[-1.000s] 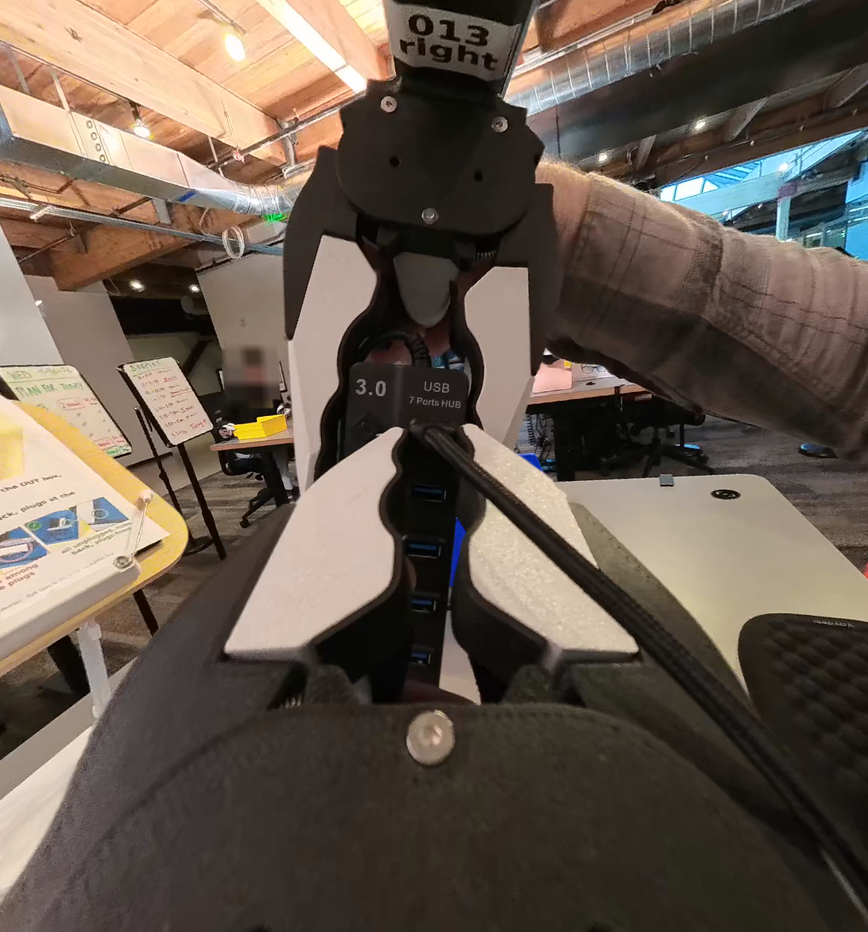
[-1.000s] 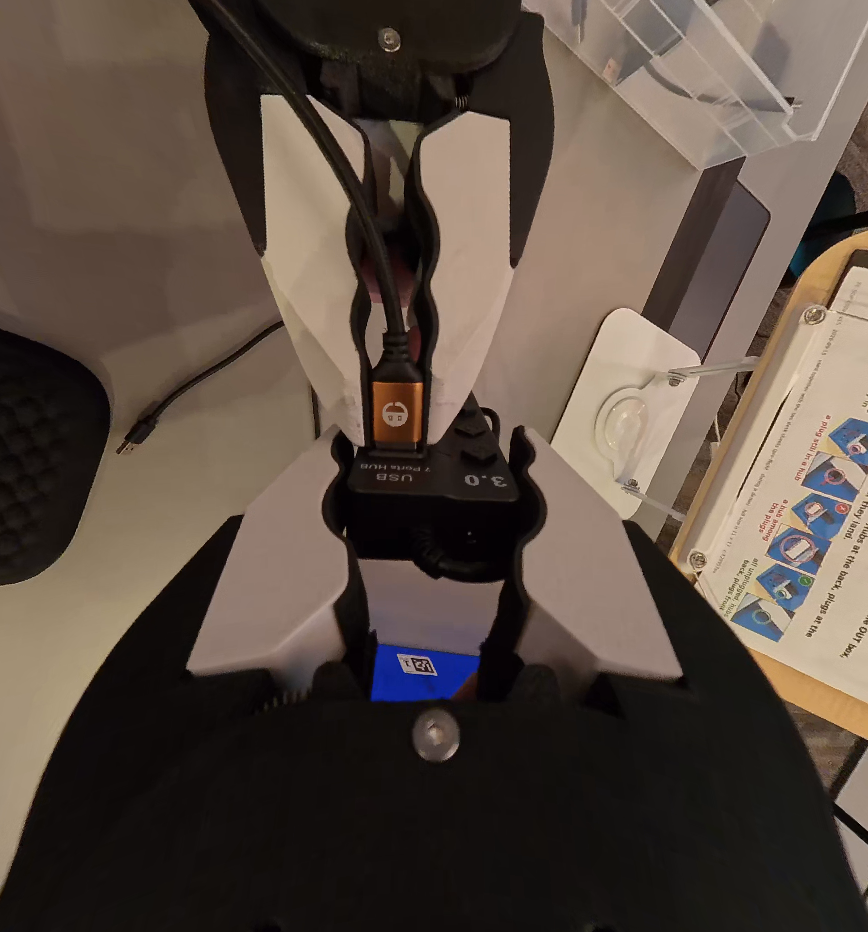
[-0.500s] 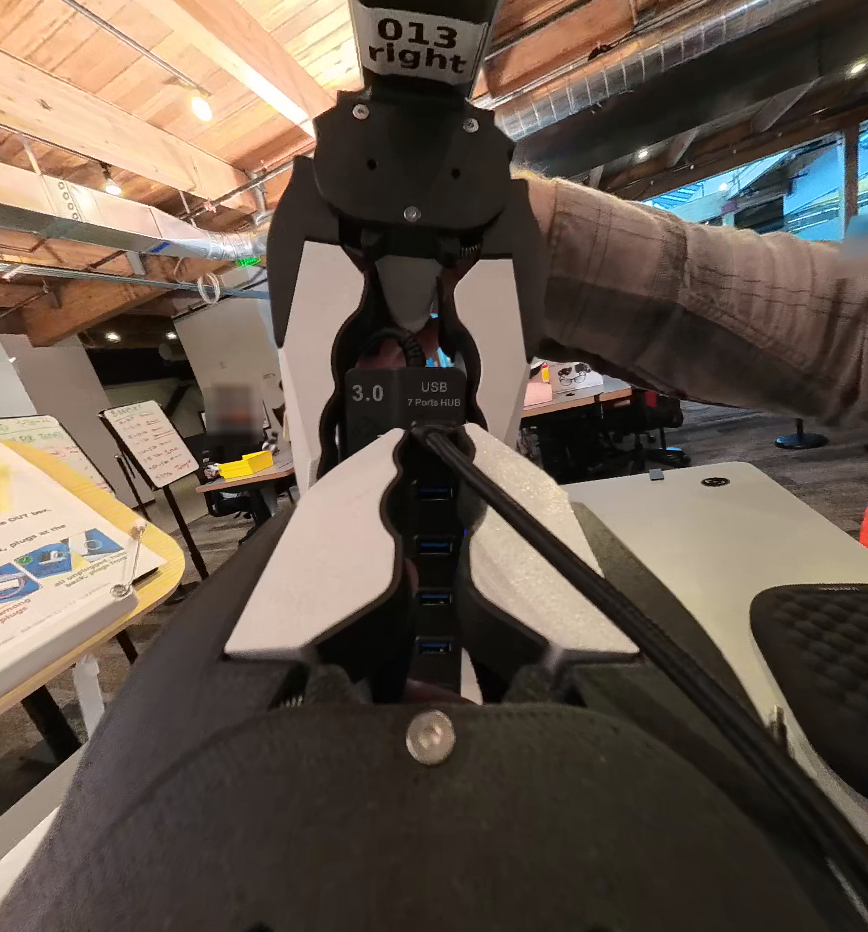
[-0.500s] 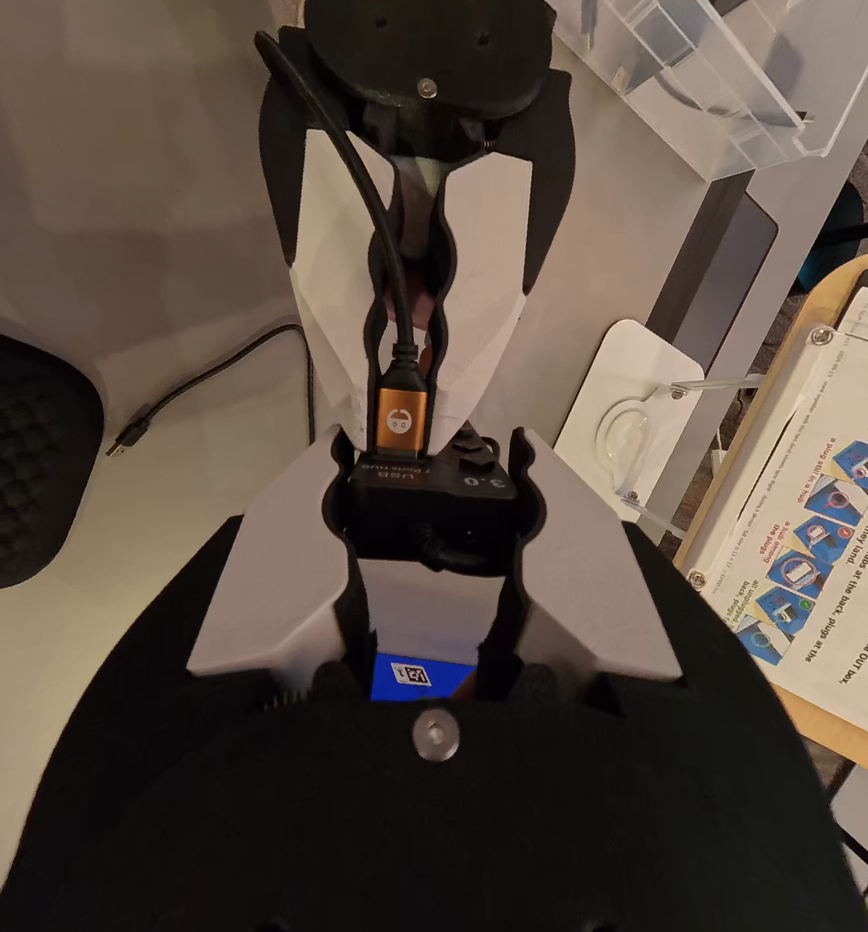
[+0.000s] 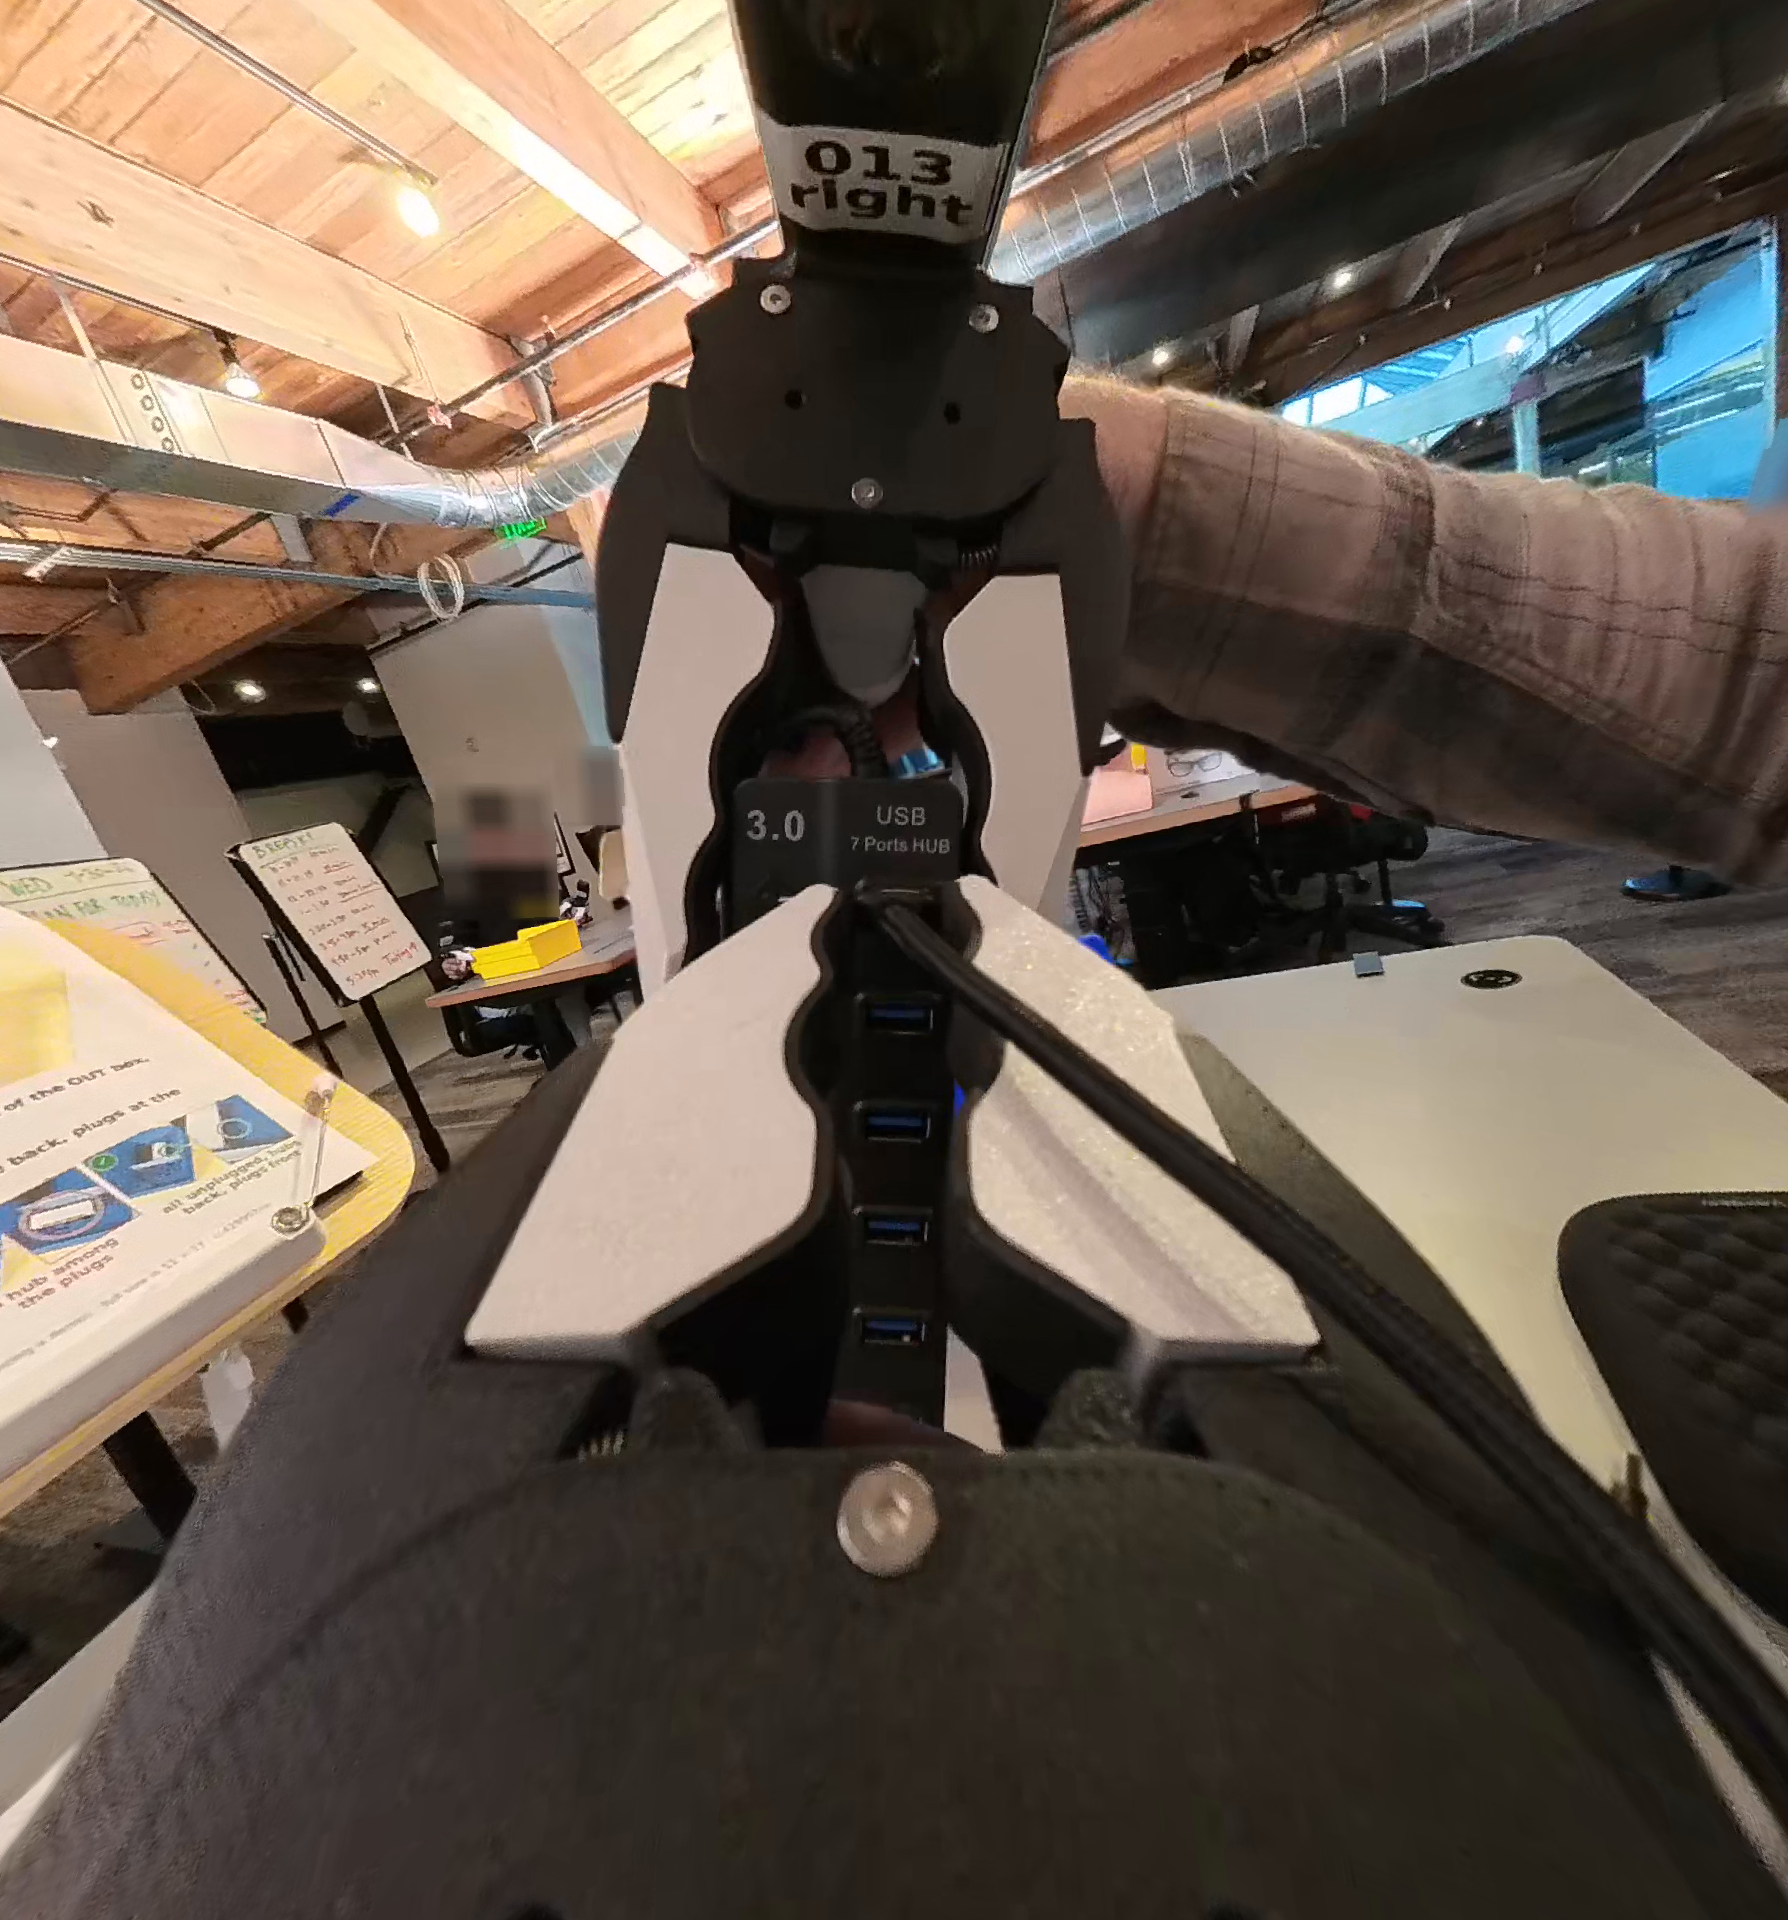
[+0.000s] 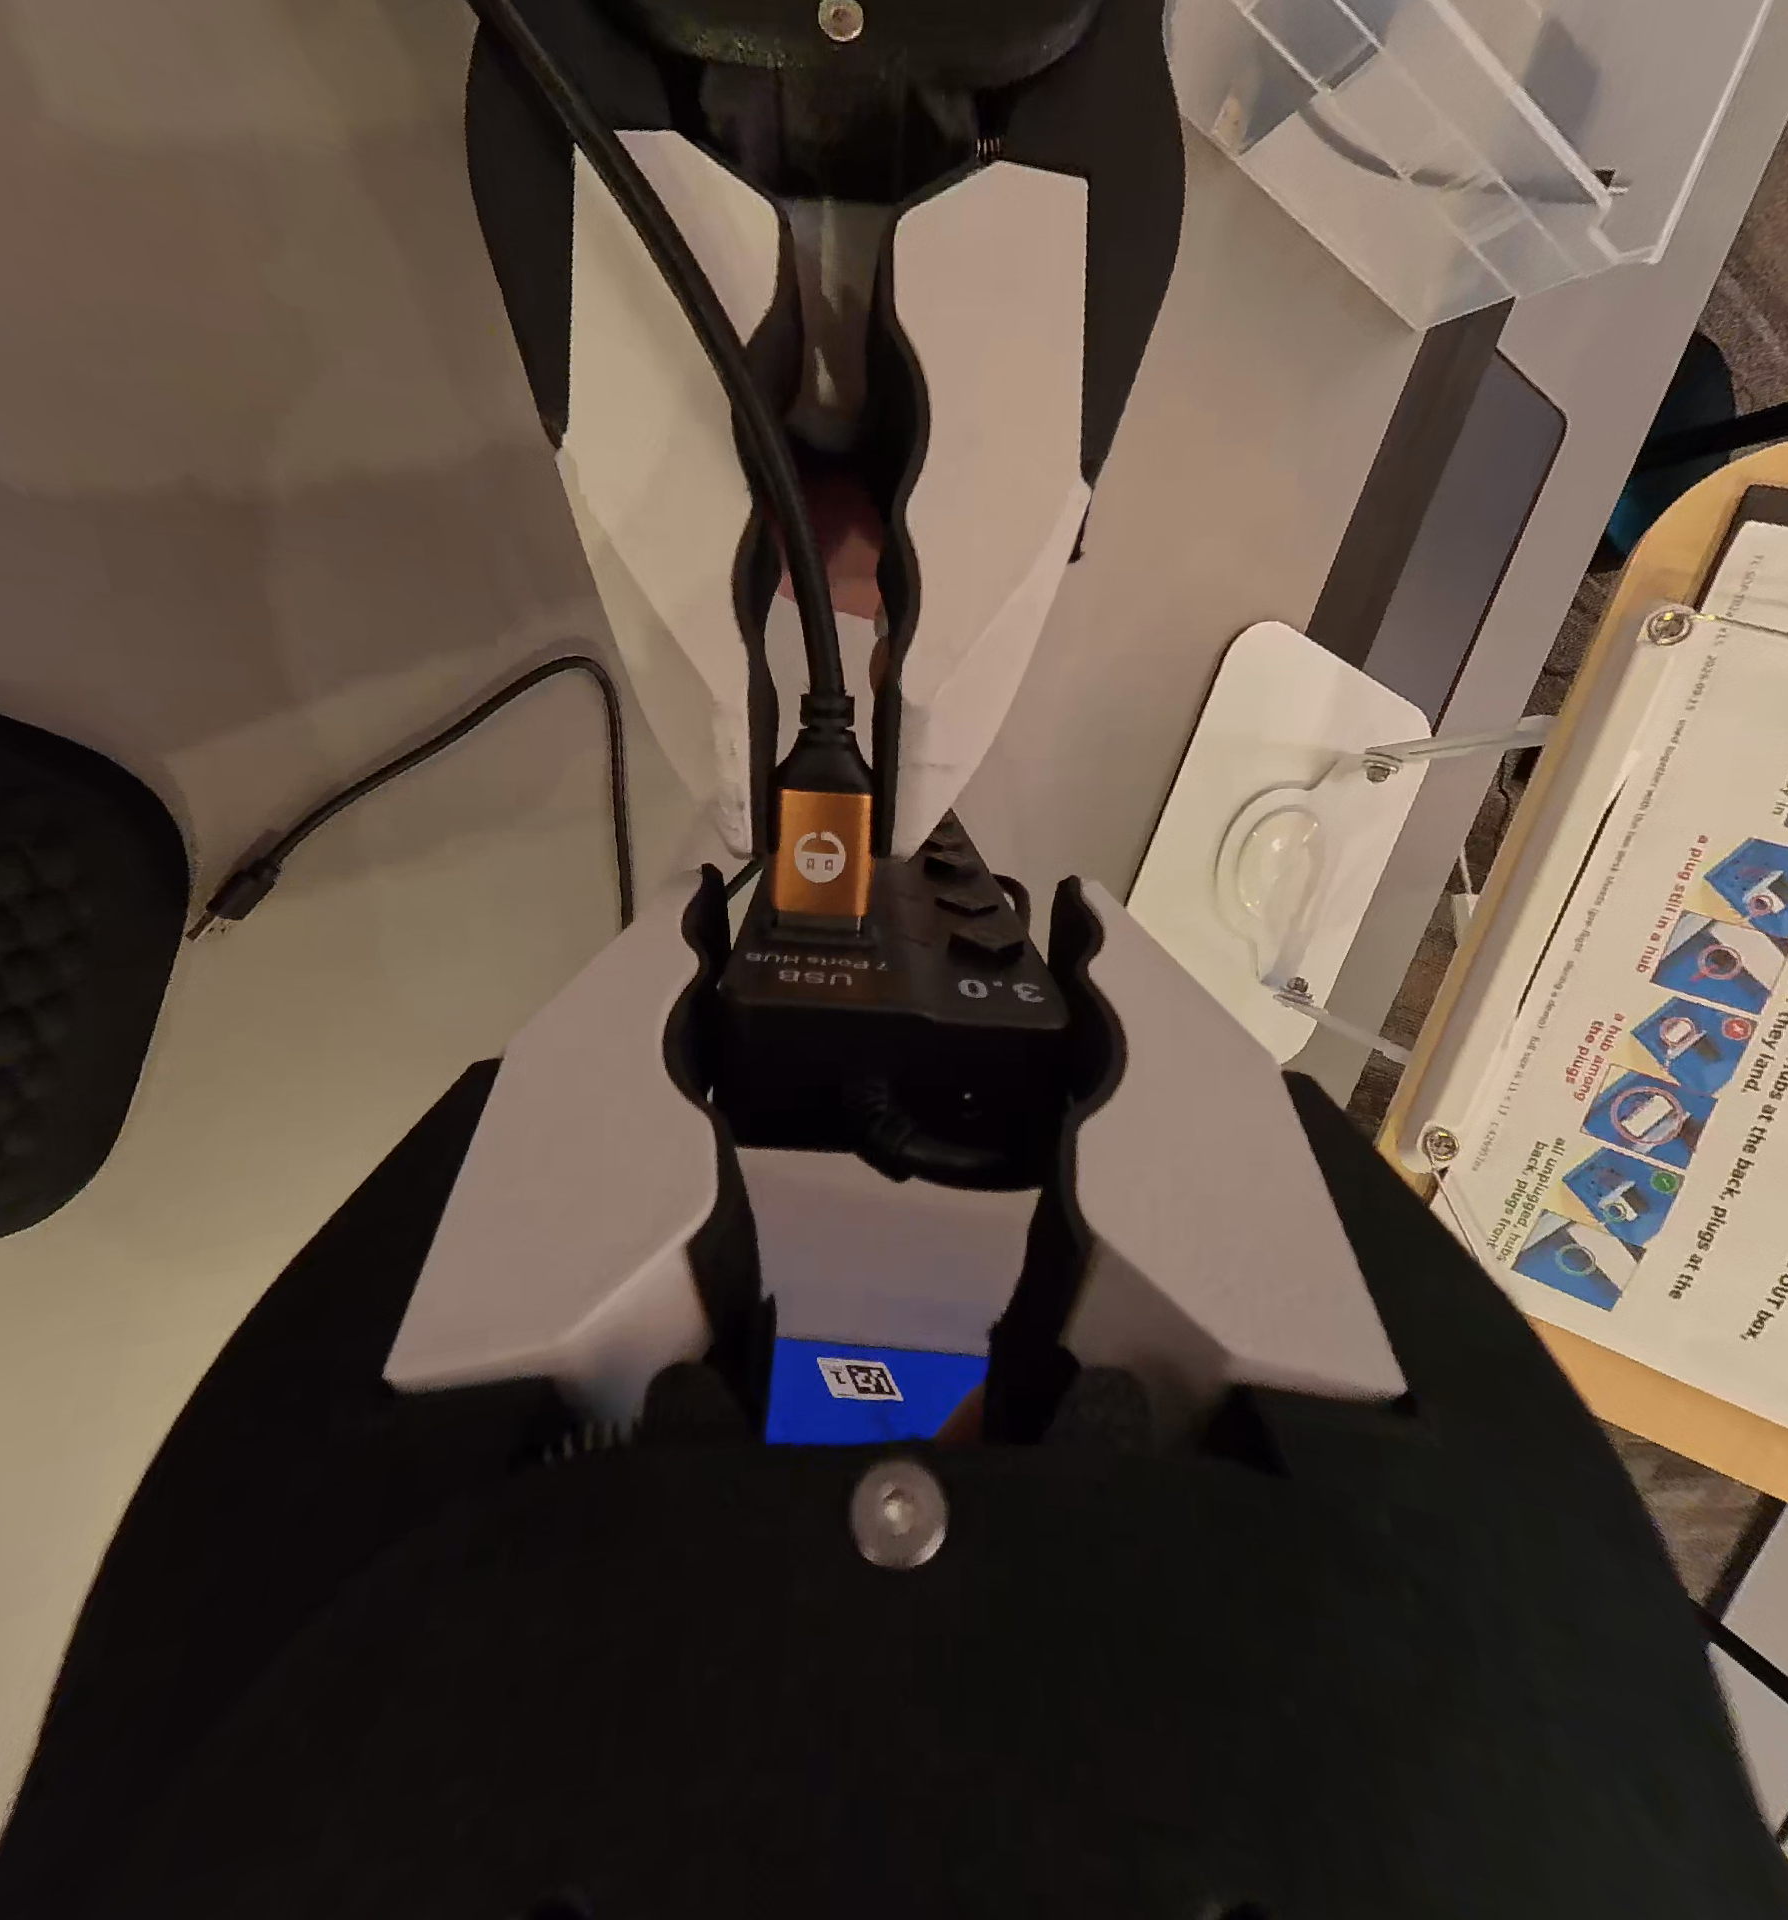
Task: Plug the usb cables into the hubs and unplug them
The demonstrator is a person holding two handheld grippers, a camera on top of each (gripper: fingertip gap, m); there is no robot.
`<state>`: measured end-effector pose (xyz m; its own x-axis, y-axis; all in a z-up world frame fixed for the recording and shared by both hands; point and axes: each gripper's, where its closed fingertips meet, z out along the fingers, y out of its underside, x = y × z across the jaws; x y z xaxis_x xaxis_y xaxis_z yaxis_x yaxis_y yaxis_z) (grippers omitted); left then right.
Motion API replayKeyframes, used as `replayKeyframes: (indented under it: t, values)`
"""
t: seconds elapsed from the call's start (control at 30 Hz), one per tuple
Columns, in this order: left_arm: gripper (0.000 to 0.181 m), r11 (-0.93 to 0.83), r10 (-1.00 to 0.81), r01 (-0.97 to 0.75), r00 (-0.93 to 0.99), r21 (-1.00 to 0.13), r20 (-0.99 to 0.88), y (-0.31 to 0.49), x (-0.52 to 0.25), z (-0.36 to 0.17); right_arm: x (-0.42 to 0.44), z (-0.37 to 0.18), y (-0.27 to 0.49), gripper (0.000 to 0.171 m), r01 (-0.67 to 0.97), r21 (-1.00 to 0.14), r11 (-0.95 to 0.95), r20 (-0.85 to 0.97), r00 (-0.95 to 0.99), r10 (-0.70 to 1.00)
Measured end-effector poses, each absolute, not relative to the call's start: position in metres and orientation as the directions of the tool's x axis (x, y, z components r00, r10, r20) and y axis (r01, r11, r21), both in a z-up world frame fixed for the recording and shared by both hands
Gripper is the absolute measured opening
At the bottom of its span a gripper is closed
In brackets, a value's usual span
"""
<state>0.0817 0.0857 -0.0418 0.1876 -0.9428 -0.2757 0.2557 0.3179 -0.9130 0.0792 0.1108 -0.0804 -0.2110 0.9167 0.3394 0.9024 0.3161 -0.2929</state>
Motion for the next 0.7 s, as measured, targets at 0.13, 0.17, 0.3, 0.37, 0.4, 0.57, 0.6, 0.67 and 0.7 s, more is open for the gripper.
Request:
replayKeyframes:
  t: [0.13,0.17,0.3,0.37,0.4,0.57,0.6,0.67,0.7]
  values:
    - [0.017,0.321,-0.938,0.252,0.215,-0.913,-0.271,0.086,0.083,-0.043,0.079,-0.081,0.112,0.060,0.902,-0.297,0.313,0.349,-0.202,0.915]
    - [0.017,0.323,-0.937,0.252,0.223,-0.912,-0.270,0.087,0.084,-0.045,0.080,-0.082,0.113,0.060,0.905,-0.286,0.315,0.355,-0.205,0.912]
    - [0.017,0.297,-0.948,0.276,0.201,-0.914,-0.247,0.089,0.084,-0.046,0.078,-0.083,0.114,0.060,0.899,-0.304,0.316,0.357,-0.200,0.912]
    - [0.017,0.306,-0.945,0.283,0.207,-0.909,-0.253,0.088,0.084,-0.046,0.076,-0.082,0.113,0.060,0.895,-0.310,0.321,0.360,-0.202,0.911]
    - [0.018,0.297,-0.948,0.294,0.203,-0.908,-0.245,0.088,0.083,-0.047,0.075,-0.082,0.113,0.060,0.892,-0.315,0.324,0.363,-0.202,0.910]
    - [0.017,0.286,-0.951,0.265,0.197,-0.921,-0.239,0.094,0.089,-0.060,0.078,-0.089,0.116,0.060,0.905,-0.288,0.313,0.356,-0.202,0.912]
    - [0.016,0.289,-0.948,0.251,0.207,-0.924,-0.241,0.096,0.090,-0.063,0.080,-0.092,0.118,0.060,0.912,-0.271,0.309,0.357,-0.203,0.912]
    - [0.017,0.303,-0.941,0.232,0.223,-0.924,-0.253,0.097,0.090,-0.063,0.082,-0.094,0.119,0.060,0.911,-0.283,0.299,0.348,-0.193,0.917]
    - [0.017,0.307,-0.941,0.228,0.217,-0.924,-0.259,0.096,0.090,-0.061,0.082,-0.093,0.118,0.060,0.905,-0.304,0.297,0.348,-0.185,0.919]
